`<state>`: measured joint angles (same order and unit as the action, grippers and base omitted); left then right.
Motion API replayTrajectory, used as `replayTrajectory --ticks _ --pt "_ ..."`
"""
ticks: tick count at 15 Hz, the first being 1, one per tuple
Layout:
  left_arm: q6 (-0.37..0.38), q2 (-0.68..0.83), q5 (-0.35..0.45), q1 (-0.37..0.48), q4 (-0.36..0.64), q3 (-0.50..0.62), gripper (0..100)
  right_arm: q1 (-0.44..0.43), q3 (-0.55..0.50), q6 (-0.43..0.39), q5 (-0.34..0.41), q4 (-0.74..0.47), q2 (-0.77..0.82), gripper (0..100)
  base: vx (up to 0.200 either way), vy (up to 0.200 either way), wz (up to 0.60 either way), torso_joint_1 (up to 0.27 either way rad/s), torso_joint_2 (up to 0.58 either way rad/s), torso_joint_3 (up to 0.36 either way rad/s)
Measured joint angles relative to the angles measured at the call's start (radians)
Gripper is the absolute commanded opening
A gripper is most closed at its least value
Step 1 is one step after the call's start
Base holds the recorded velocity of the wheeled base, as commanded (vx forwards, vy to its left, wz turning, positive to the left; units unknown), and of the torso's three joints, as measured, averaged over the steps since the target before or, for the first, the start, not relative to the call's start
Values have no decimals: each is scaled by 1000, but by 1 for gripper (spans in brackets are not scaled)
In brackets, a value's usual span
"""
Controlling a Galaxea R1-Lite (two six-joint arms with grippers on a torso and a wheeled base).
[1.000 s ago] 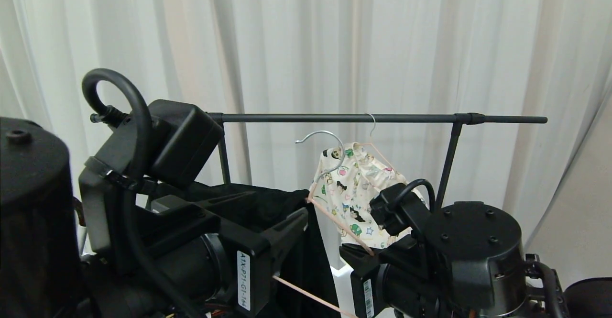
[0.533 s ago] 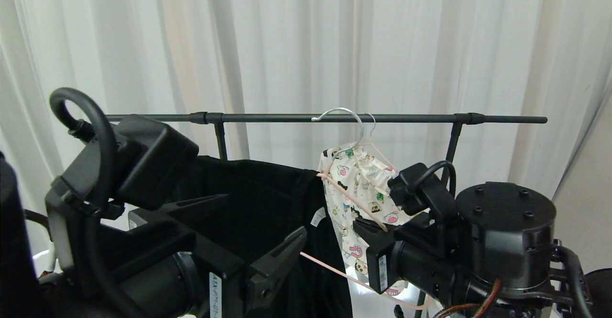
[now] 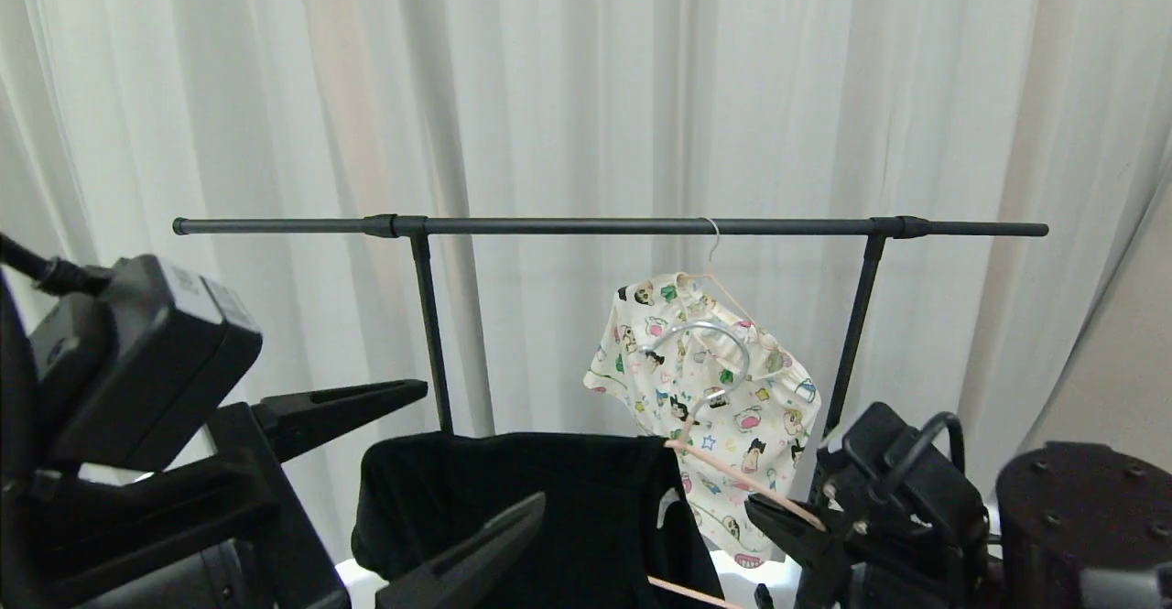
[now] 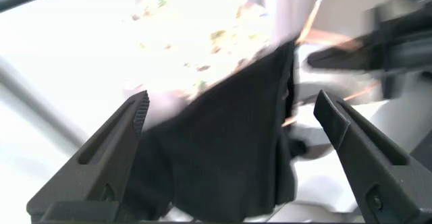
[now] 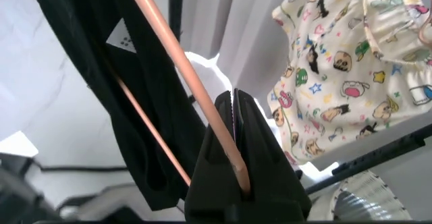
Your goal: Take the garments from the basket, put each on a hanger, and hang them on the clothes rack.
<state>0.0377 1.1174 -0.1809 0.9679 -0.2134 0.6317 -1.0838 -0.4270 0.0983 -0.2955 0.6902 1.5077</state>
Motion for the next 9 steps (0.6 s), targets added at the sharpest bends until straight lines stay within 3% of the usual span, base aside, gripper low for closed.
replayTrajectory --ticks 4,9 --pt "190 -30 233 7 -79 -145 100 -96 121 -76 -1 49 -94 0 0 0 0 0 0 0" --pt "232 16 316 52 -82 -170 100 -130 177 -138 -2 98 -126 0 0 0 0 0 0 0"
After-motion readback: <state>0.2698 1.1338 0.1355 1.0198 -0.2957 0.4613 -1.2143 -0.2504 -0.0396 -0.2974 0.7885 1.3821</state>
